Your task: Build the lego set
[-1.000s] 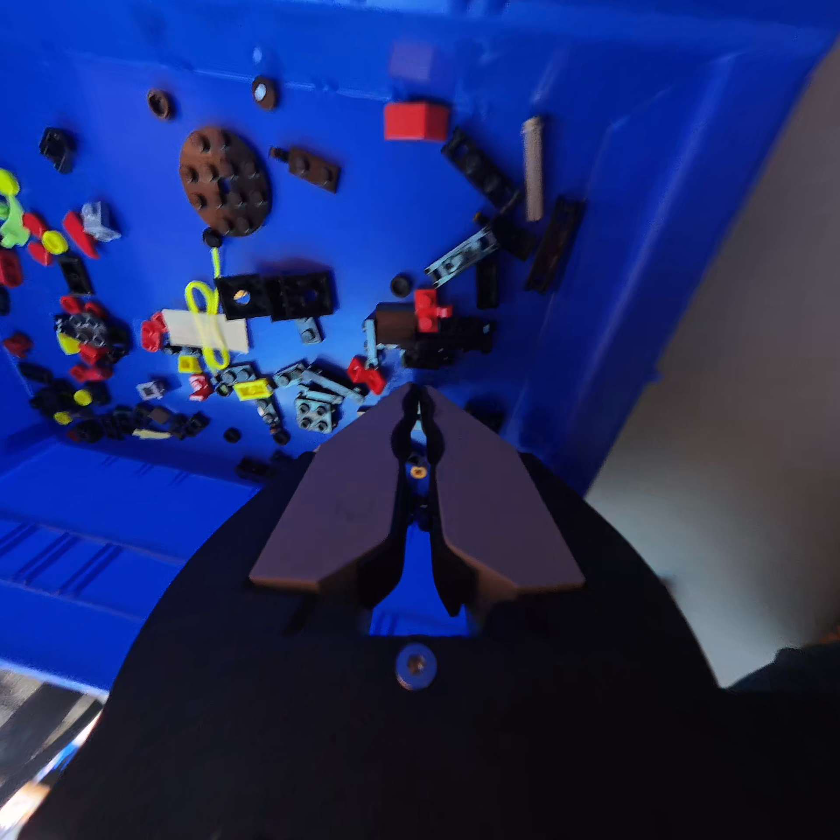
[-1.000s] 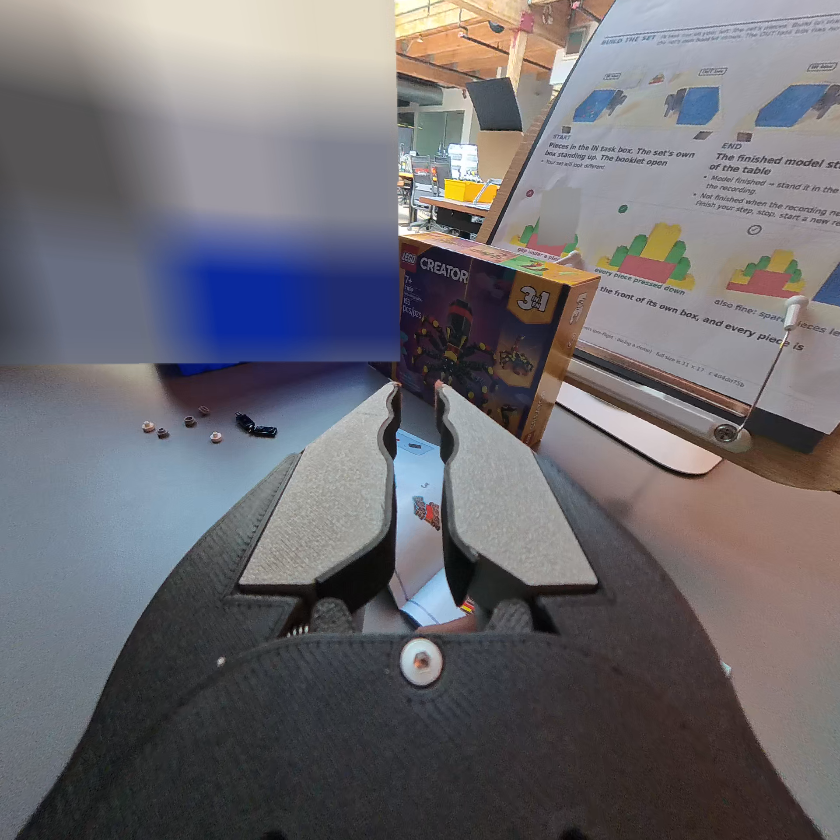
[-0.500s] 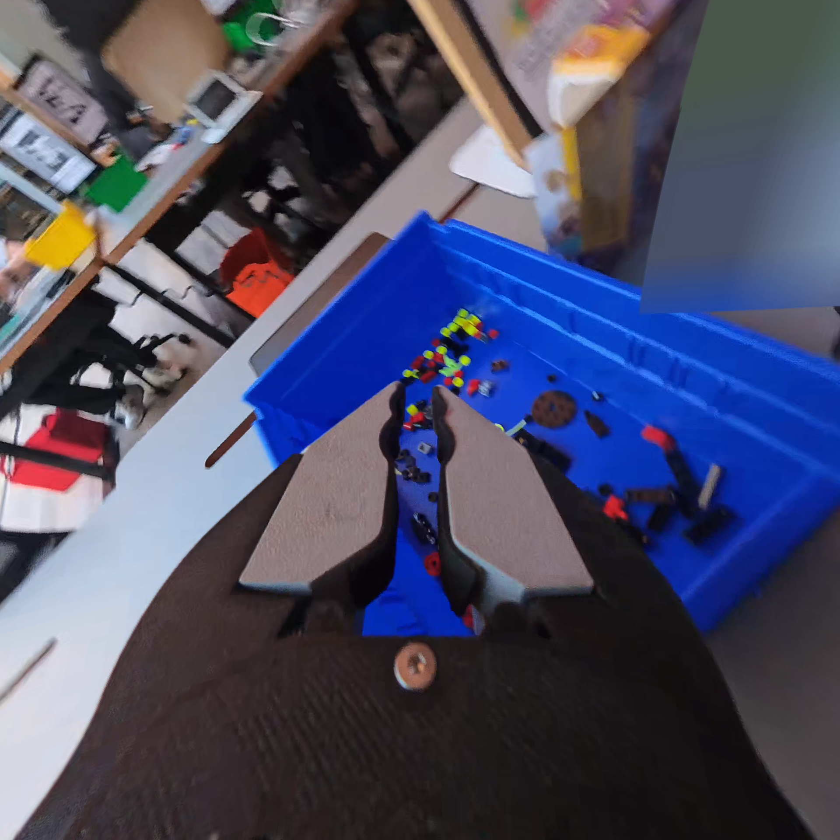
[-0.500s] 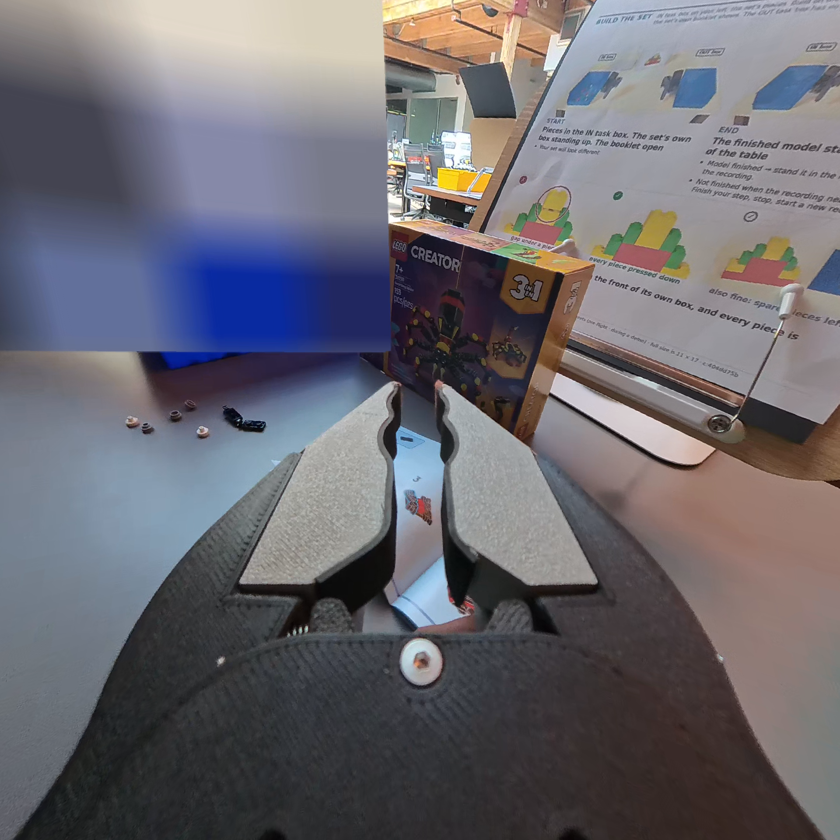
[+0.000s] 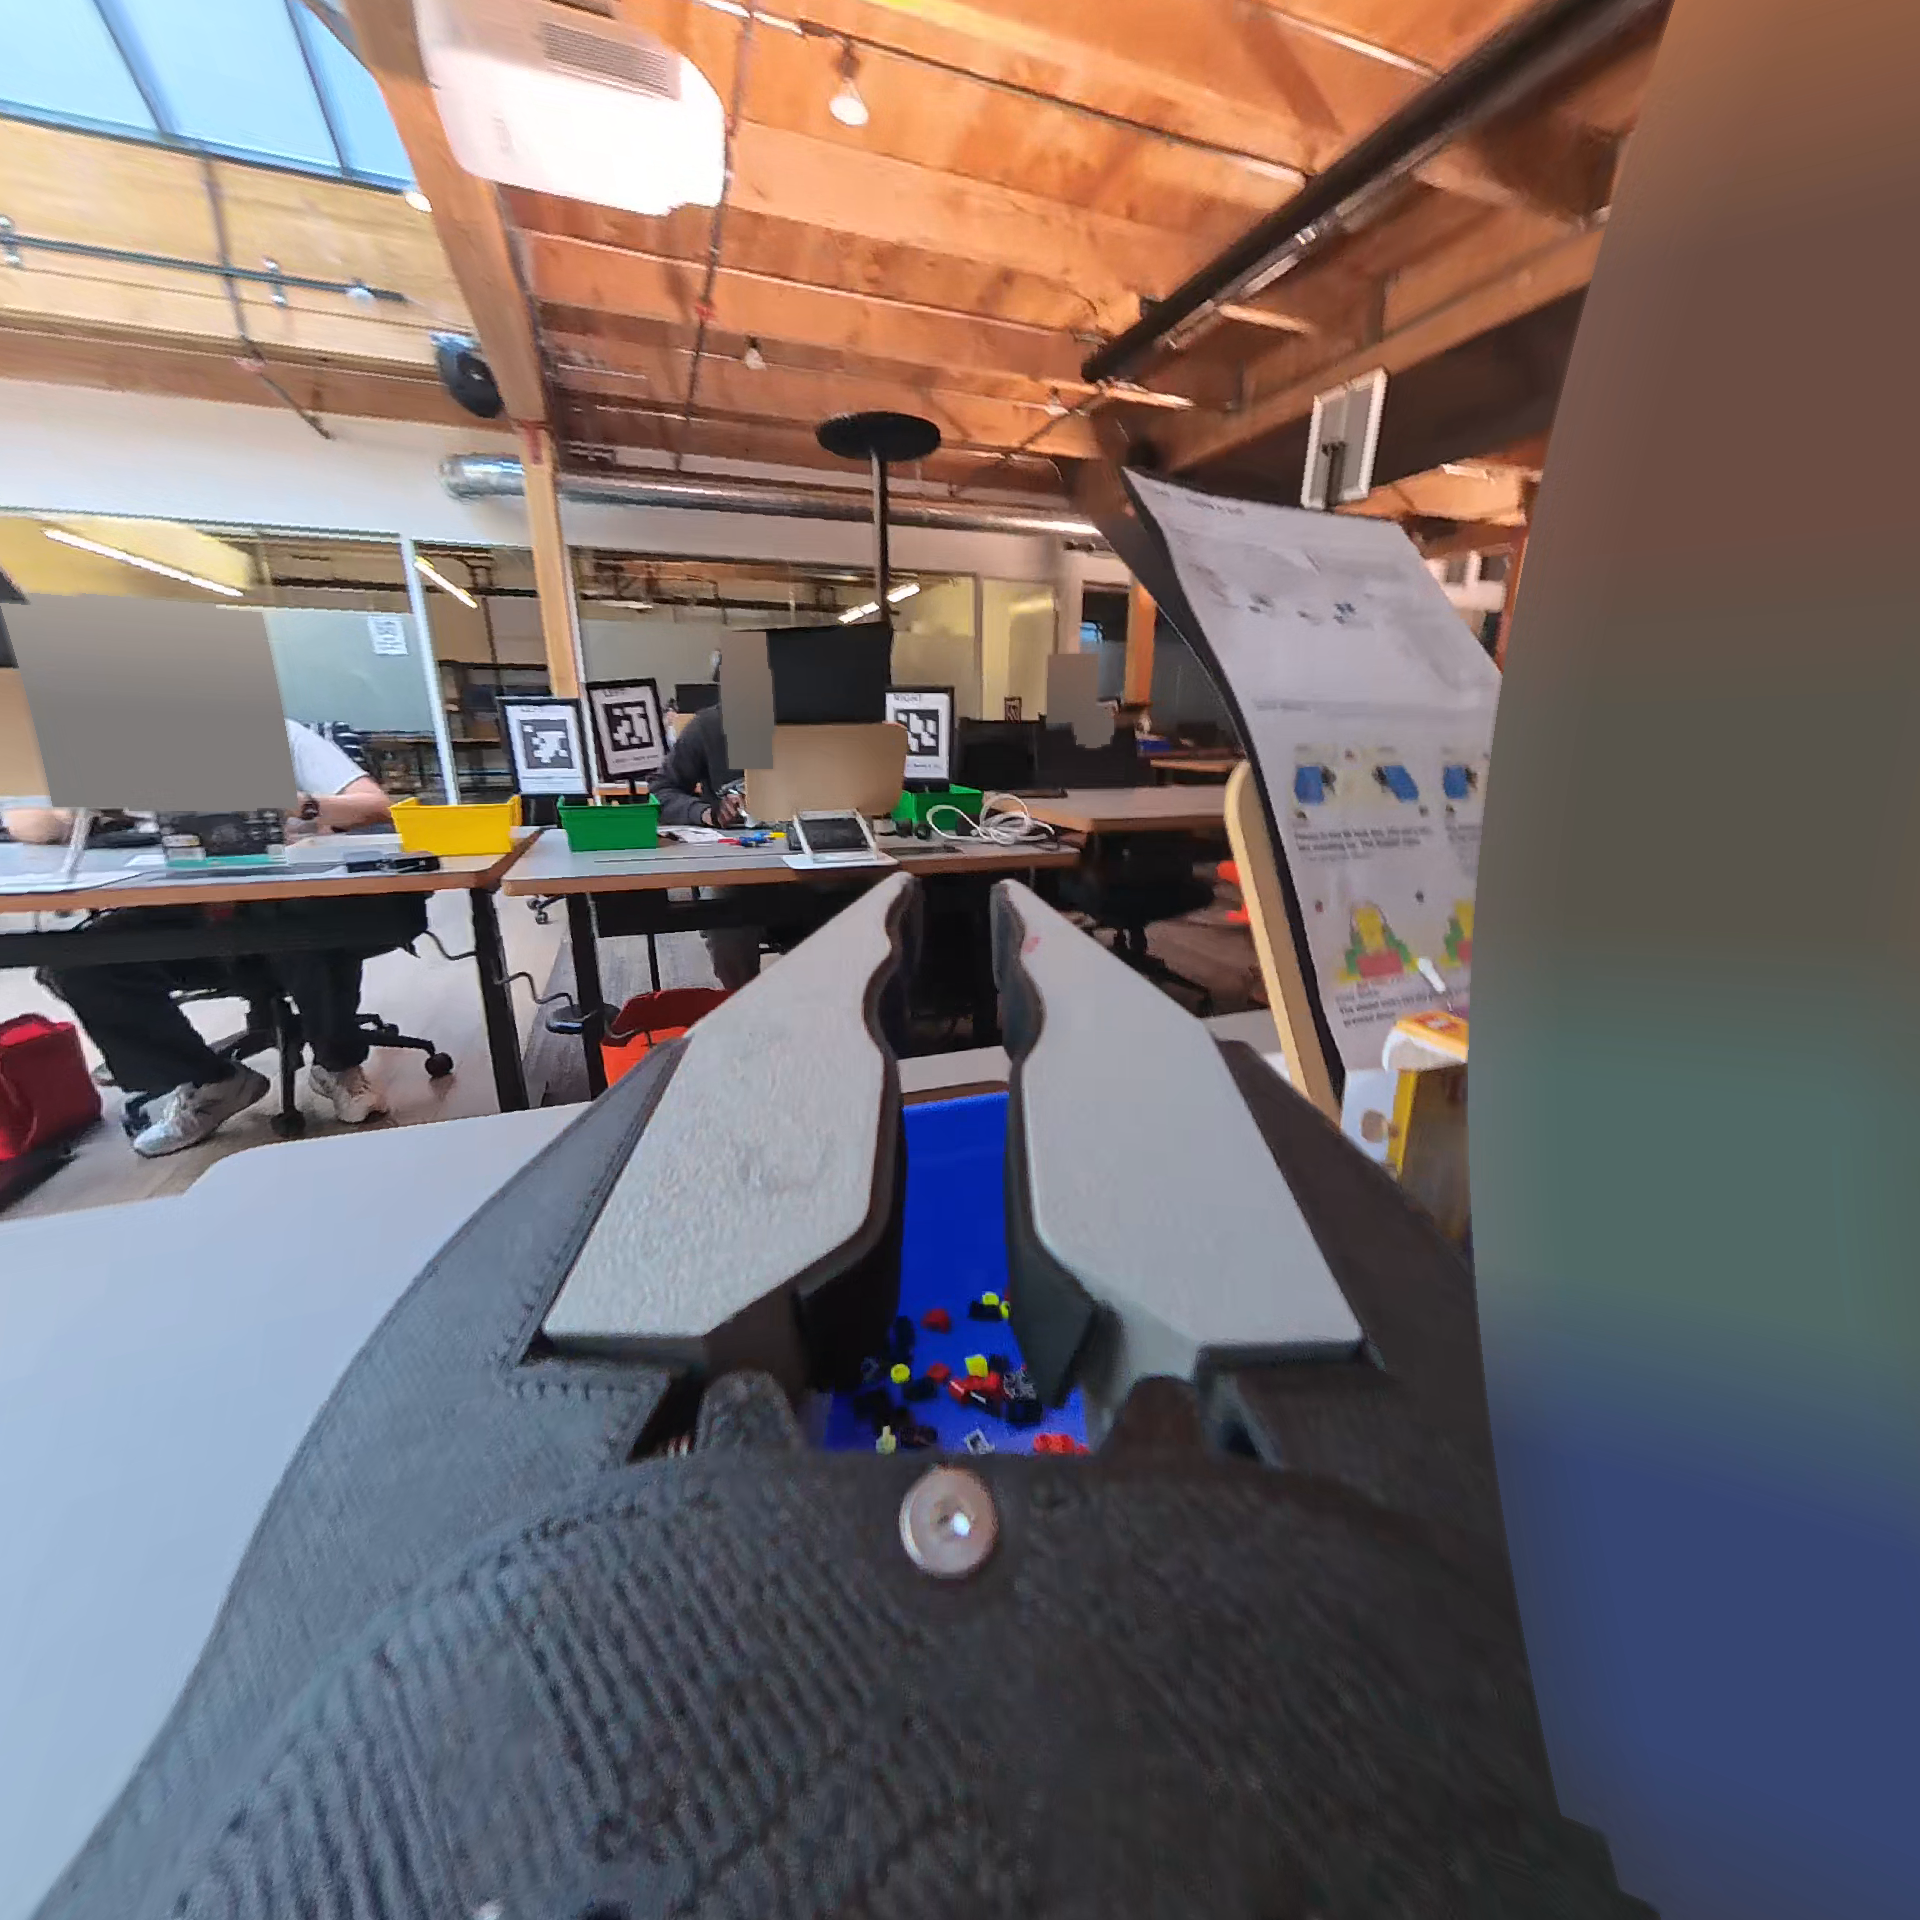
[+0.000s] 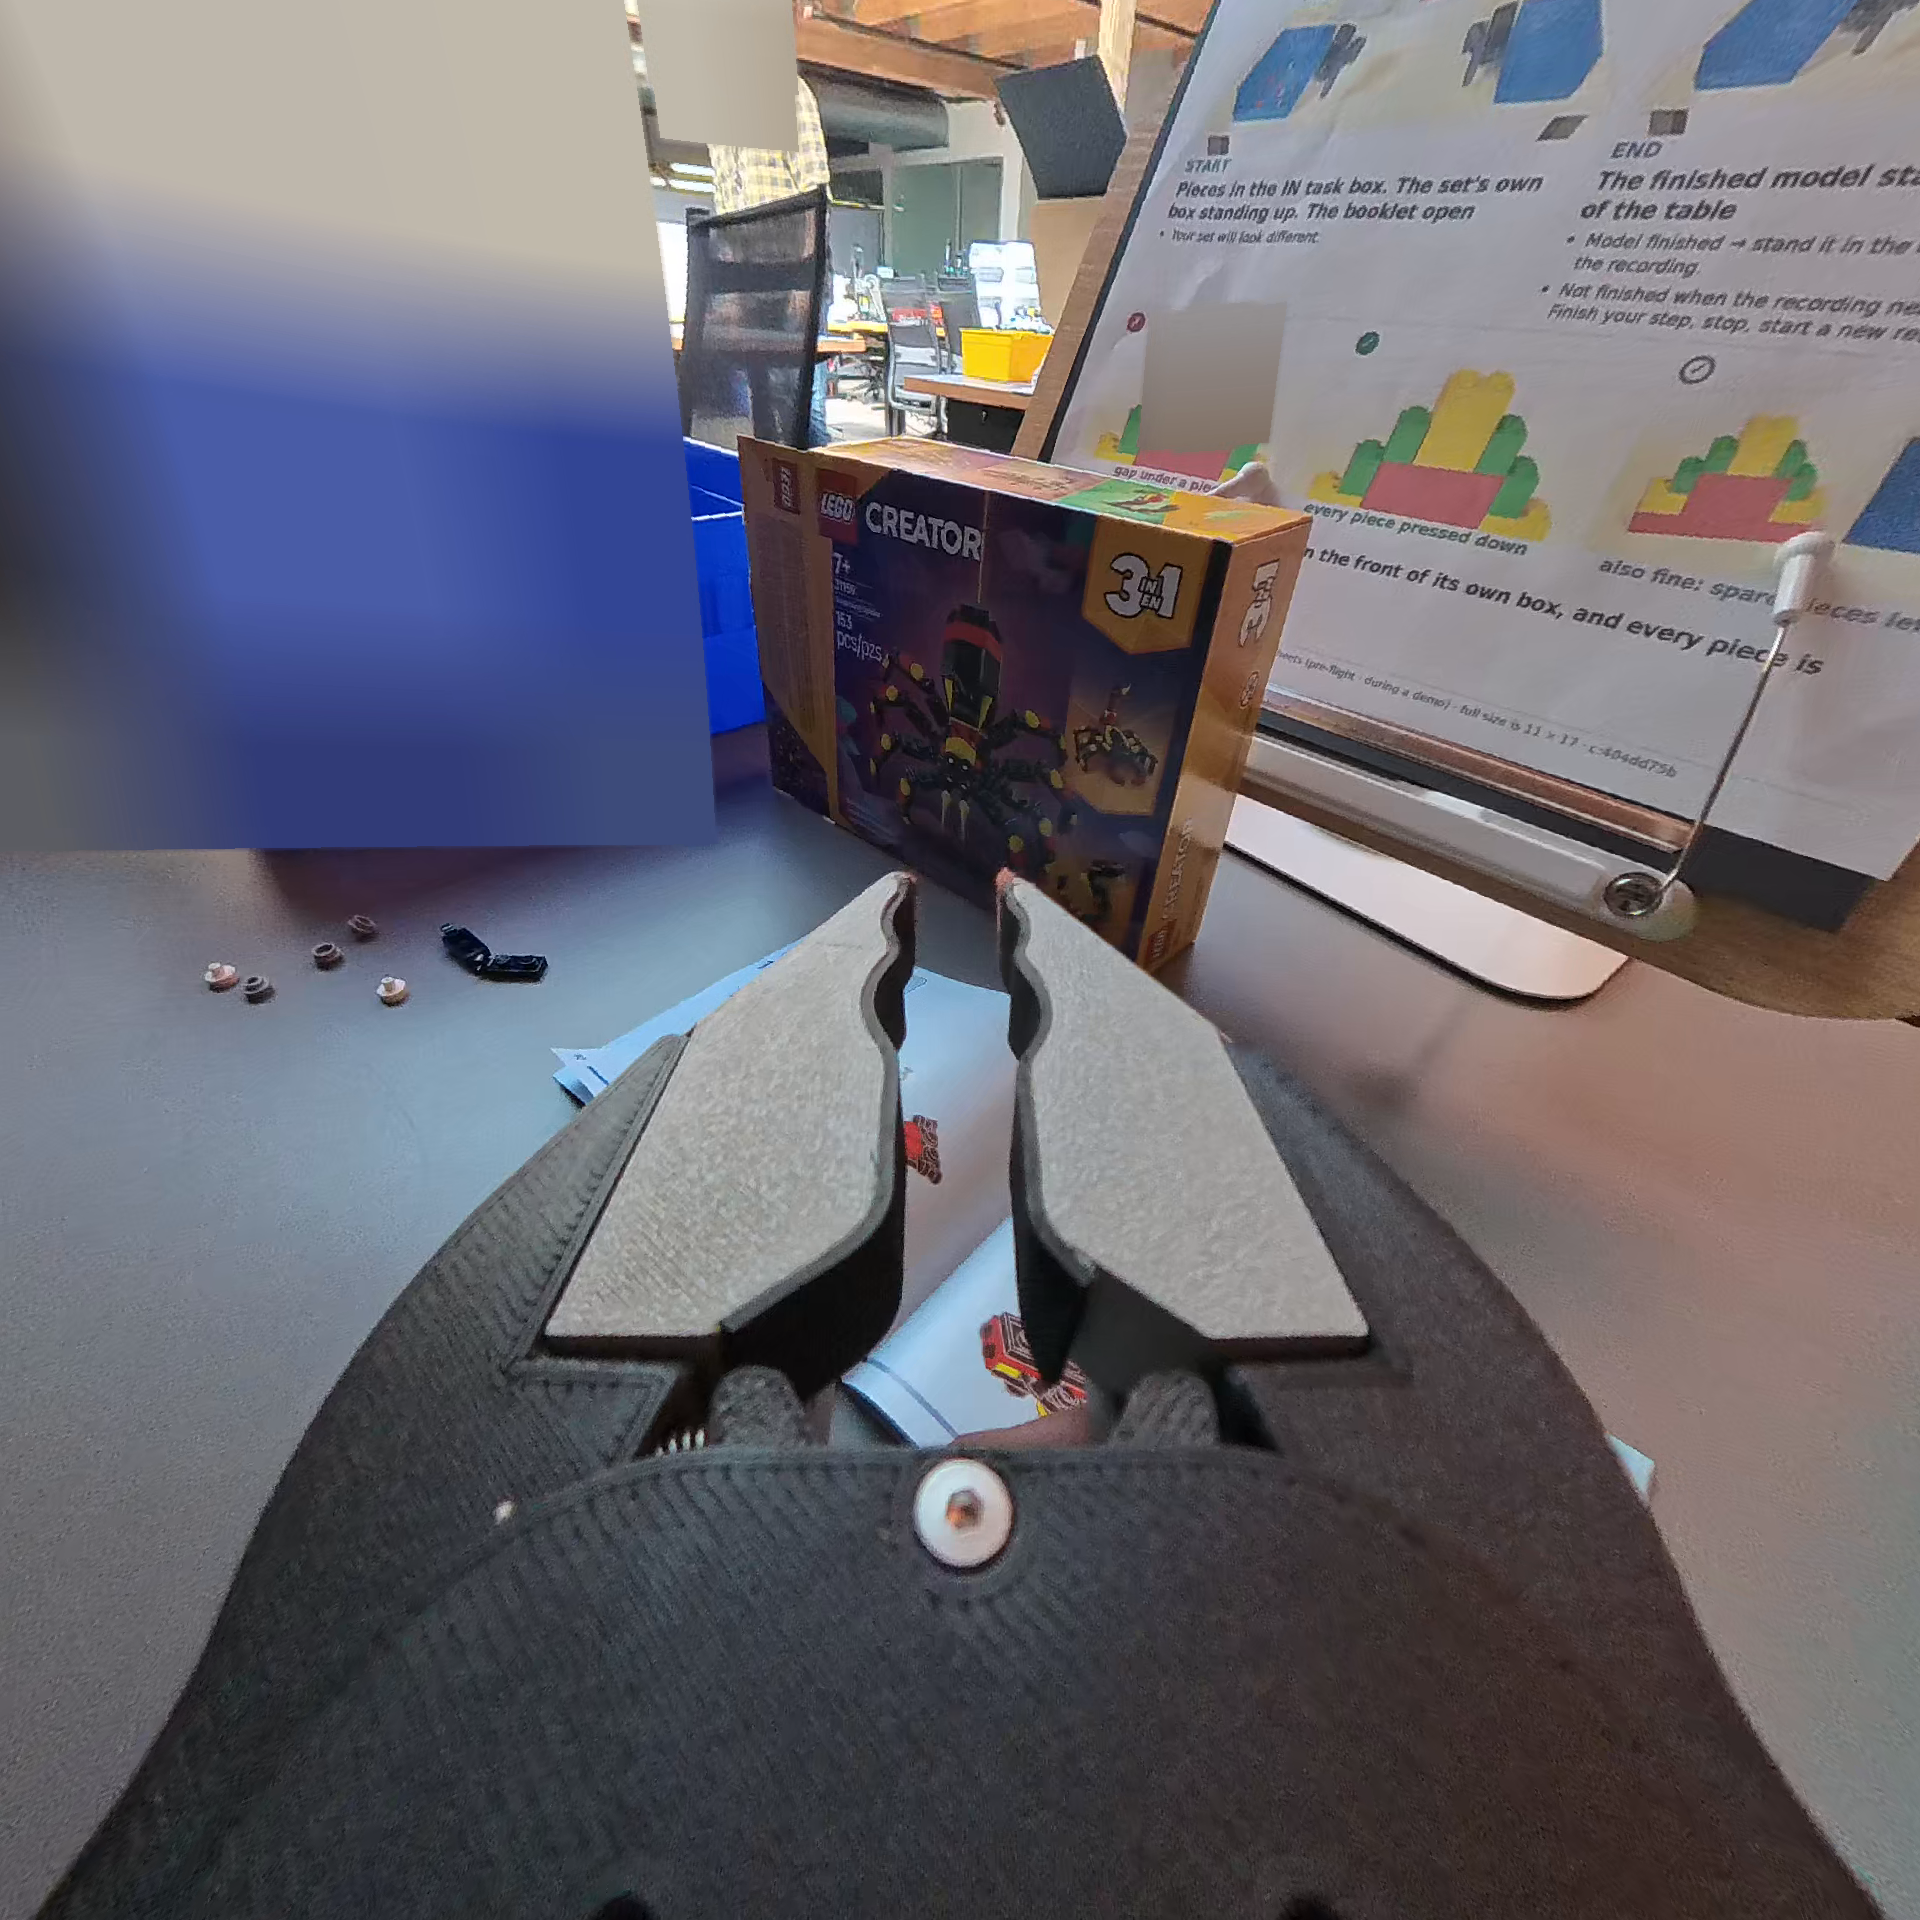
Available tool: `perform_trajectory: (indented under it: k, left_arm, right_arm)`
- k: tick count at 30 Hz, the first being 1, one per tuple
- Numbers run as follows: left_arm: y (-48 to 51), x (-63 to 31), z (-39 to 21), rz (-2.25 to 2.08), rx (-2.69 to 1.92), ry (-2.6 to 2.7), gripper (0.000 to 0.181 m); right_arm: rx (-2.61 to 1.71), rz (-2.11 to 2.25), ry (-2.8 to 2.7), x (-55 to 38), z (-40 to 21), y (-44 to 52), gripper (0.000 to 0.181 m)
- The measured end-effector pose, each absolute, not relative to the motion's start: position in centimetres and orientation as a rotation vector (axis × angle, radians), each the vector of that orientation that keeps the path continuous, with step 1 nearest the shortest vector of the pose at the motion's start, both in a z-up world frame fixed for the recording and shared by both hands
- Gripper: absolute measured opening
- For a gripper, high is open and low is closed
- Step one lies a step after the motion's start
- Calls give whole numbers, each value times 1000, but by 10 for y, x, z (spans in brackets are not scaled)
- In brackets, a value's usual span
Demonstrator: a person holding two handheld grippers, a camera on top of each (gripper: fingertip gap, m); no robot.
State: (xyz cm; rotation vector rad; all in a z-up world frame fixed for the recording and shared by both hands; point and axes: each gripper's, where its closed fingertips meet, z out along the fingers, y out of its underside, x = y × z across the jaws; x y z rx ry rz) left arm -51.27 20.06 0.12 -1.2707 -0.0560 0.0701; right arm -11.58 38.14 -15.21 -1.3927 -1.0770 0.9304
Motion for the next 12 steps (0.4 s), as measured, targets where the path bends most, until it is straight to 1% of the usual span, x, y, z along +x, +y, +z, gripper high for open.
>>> perform_trajectory:
  k: [5, 12]
  left_arm:
    - [183, -530, 7, 114, -1198, -126, 11]
    - [180, -530, 6, 114, -1184, -123, 9]
  right_arm:
    - [-1392, 915, -1087, -118, -153, 381, 12]
    - [-1405, 909, -1087, -119, -155, 384, 12]
